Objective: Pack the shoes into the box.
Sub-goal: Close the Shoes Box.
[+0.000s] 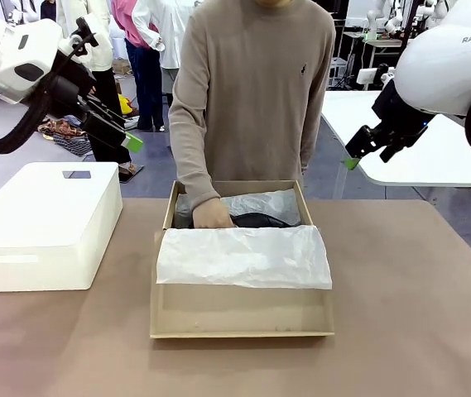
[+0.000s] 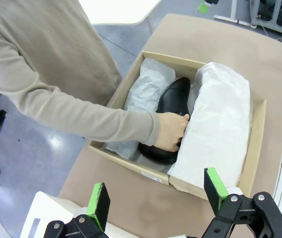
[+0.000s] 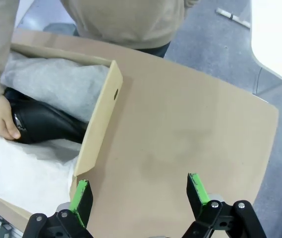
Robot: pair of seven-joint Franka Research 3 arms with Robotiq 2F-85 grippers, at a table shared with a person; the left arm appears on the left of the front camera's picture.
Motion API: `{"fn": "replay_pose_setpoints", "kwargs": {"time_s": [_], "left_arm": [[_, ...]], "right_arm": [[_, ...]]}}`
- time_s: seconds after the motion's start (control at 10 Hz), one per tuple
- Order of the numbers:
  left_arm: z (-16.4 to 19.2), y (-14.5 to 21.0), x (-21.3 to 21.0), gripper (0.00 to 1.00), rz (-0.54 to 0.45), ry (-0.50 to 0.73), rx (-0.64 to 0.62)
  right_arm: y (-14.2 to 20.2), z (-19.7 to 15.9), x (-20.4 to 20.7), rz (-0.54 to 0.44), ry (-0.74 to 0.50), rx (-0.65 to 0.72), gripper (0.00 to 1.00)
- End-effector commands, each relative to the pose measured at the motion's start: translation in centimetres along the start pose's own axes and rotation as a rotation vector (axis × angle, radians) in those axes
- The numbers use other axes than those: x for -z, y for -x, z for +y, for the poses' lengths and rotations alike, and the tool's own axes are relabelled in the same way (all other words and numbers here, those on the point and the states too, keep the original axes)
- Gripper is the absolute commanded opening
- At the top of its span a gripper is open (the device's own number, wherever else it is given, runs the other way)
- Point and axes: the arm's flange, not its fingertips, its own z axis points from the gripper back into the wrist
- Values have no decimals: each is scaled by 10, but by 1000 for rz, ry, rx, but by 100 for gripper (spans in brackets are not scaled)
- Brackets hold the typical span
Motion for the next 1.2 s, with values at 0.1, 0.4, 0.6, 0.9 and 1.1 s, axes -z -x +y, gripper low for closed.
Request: {"fn": "replay_pose_setpoints", "kwargs": {"time_s": [0.1, 0.4, 0.6, 0.9, 1.1], "left_arm": [[2, 2, 1, 100, -18, 19, 8], [2, 2, 1, 100, -18, 19, 8], [2, 2, 1, 100, -18, 19, 8], [2, 2, 1, 100, -18, 19, 8], [2, 2, 1, 100, -18, 19, 8]], "right_arm": [[-2, 6, -3, -9, 5, 13, 100], [-2, 6, -3, -9, 5, 13, 100], [-2, 6, -3, -9, 5, 13, 100], [-1, -6, 1, 0, -47, -67, 100], [2, -23, 7, 8, -138, -211, 100]]}}
